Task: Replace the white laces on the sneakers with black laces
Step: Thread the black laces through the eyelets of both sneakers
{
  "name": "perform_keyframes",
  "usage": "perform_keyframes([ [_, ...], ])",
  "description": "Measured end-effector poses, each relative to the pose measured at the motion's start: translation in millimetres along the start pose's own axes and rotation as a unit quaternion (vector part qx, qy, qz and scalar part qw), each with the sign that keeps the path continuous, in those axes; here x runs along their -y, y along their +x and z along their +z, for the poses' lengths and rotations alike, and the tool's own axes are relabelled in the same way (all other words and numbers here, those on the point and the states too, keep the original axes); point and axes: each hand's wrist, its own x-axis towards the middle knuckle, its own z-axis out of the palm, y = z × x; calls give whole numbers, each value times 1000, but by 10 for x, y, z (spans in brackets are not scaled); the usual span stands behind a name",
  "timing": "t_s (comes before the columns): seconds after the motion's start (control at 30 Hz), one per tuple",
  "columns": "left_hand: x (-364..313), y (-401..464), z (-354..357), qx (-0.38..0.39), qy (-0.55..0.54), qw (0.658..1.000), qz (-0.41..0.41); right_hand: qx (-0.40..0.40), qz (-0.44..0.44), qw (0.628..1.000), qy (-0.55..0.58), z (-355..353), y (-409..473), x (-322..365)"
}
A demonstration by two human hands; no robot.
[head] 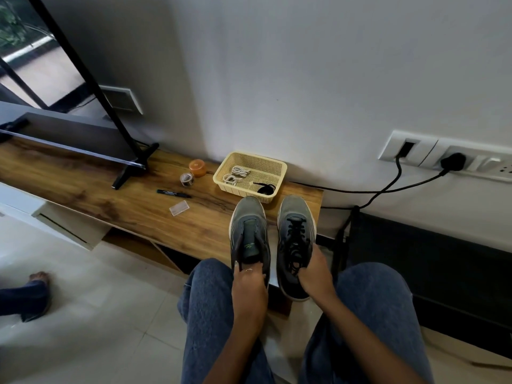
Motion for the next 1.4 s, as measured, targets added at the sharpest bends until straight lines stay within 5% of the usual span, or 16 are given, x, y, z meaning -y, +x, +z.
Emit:
perform_keyframes([
  [0.53, -88, -62, -562, -214, -34, 974, 71, 93, -85, 992, -11, 268, -402, 49],
  [0.87, -21, -60, -768, -209, -22, 976, 57, 148, -65, 987, 28, 776, 43, 355],
  [1.03, -81, -86, -796, -216, -24, 973, 77, 129, -52, 983, 124, 428, -104, 616],
  [1.17, -253, -122, -728, -236, -39, 964, 115, 76, 38, 966, 244, 9, -100, 658],
  [1.4, -602, -126, -333, -147, -26, 959, 242, 75, 15, 942, 326, -764, -164, 671],
])
